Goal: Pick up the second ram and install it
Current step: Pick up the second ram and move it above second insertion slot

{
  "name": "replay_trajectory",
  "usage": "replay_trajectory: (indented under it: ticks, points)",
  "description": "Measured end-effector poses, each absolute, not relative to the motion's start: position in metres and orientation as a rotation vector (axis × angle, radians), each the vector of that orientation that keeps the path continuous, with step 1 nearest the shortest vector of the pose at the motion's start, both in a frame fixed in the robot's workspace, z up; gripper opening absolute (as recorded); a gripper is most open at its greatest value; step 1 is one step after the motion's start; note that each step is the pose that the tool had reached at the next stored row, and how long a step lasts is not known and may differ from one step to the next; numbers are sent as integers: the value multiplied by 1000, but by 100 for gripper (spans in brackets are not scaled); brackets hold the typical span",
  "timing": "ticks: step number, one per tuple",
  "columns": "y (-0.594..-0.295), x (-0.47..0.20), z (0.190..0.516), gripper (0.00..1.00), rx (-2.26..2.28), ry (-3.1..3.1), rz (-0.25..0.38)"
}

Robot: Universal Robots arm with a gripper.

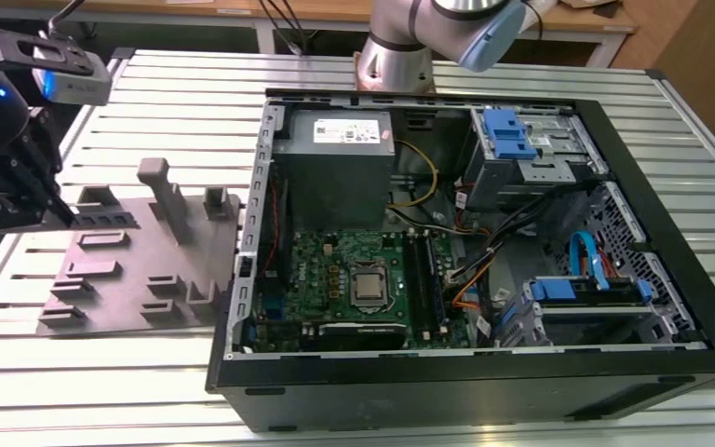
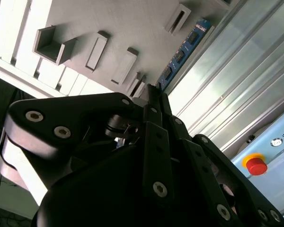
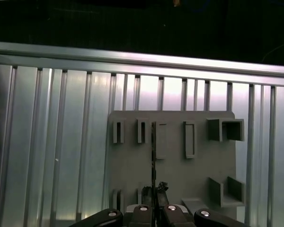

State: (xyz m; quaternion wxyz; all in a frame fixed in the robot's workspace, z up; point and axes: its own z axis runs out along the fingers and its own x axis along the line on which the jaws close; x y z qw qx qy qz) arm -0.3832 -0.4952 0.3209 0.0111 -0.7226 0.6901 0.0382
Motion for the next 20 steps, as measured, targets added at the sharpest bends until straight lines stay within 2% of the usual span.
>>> replay_trajectory:
  ticks: [20]
  points:
    - [-495, -383, 354, 14, -2254, 2153, 119]
